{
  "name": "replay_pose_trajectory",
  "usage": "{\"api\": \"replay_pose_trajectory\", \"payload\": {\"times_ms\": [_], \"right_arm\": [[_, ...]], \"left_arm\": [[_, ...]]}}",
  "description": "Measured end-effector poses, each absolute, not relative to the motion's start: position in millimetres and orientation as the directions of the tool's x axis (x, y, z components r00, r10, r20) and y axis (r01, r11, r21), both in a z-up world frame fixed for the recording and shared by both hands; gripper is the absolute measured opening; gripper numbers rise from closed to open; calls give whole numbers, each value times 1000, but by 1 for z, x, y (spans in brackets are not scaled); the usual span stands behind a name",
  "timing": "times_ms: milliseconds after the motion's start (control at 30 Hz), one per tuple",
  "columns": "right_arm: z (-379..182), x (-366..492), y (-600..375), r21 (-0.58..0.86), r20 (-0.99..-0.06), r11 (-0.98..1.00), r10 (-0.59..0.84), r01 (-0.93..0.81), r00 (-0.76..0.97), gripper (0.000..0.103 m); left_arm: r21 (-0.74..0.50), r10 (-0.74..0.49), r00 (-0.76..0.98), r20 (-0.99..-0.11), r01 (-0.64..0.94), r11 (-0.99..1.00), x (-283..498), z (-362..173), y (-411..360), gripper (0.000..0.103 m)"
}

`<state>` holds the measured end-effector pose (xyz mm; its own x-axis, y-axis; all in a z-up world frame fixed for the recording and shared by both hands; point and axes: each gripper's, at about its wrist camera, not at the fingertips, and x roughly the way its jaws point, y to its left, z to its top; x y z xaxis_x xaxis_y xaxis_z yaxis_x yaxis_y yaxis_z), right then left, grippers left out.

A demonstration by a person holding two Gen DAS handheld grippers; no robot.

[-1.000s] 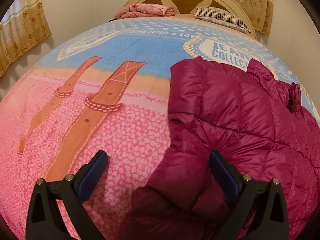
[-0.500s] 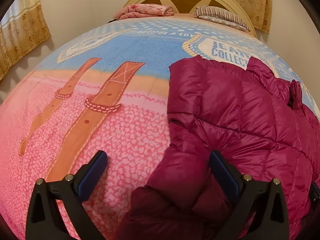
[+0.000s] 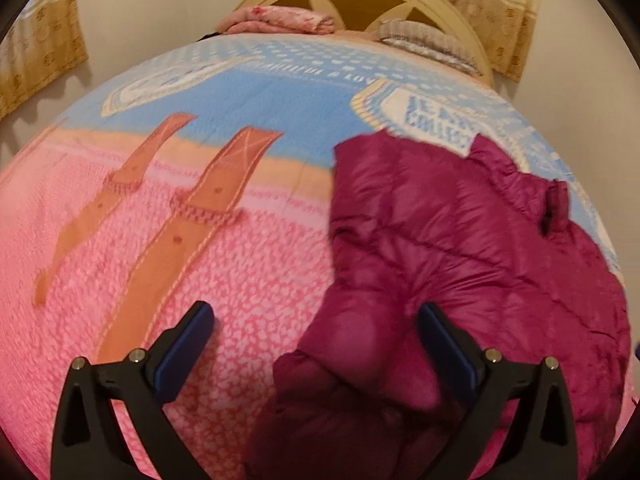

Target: Fold large clothes

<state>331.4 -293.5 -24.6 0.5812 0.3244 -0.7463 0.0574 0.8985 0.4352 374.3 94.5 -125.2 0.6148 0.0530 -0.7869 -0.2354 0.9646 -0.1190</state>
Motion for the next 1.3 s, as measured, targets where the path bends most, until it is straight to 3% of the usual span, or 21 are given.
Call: {"api": "replay_pose_trajectory", "payload": {"times_ms": [267,600,800,1100,1167,1233,1300], "right_arm": [[2,406,-302,461,-757,882,336,95,560,82],[-31,471,-259,425,-817,895,316,134,483,82],[-42,528,-254,459,-819,856,303,238,487,82],[-78,572,-236,334,-902,890,206,310,380,82],[-79,572,-233,296,-912,910,179,291,370,75],[-77,568,-235,284,-912,916,168,282,374,44],[-74,564,-240,296,-909,916,182,270,376,31]], "left_arm": [[-82,47,676,-735,-157,984,406,-88,79,103],[-22,129,675,-726,-210,977,411,-137,53,103],[-64,122,693,-710,-237,969,406,-135,62,103],[-131,90,691,-717,-260,957,407,-140,71,103],[-128,91,689,-719,-260,957,407,-140,70,103],[-131,89,689,-719,-261,957,408,-140,70,103],[-136,86,689,-719,-261,956,409,-140,70,103]]}}
